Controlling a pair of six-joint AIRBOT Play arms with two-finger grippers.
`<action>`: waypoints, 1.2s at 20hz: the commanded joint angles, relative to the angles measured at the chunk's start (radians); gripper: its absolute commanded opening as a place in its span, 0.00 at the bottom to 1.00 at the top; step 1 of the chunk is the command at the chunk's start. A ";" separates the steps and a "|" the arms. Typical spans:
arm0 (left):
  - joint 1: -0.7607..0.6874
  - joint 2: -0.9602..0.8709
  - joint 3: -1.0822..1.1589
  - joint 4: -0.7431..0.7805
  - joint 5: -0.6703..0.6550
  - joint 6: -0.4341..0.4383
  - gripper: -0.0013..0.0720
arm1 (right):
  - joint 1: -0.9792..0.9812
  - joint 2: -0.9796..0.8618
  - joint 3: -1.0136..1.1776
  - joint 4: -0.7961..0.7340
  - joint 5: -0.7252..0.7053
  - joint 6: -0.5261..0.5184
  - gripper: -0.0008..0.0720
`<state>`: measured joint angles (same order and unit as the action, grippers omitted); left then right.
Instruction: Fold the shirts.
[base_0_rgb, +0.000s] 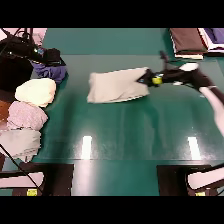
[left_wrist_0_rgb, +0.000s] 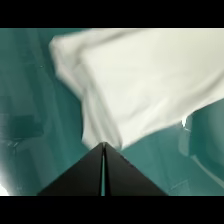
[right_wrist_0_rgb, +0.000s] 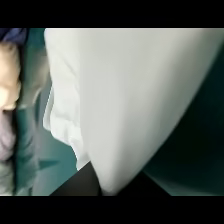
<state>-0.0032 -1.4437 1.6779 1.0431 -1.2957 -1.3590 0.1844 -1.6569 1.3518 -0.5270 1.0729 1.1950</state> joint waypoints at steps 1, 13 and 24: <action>-0.043 0.001 0.000 0.005 0.010 0.006 0.06 | -0.250 0.260 -0.200 -0.124 -0.018 0.002 0.03; -0.055 0.001 0.000 -0.003 0.031 0.005 0.05 | -1.131 0.724 -0.694 -0.237 -0.246 0.112 0.03; -0.055 0.001 0.000 -0.003 0.030 0.006 0.06 | -1.203 0.610 -0.579 -0.659 -0.001 0.225 0.73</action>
<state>-0.0578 -1.4437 1.6779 1.0401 -1.2652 -1.3537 -1.0111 -0.9821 0.6941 -1.0462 0.9318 1.4052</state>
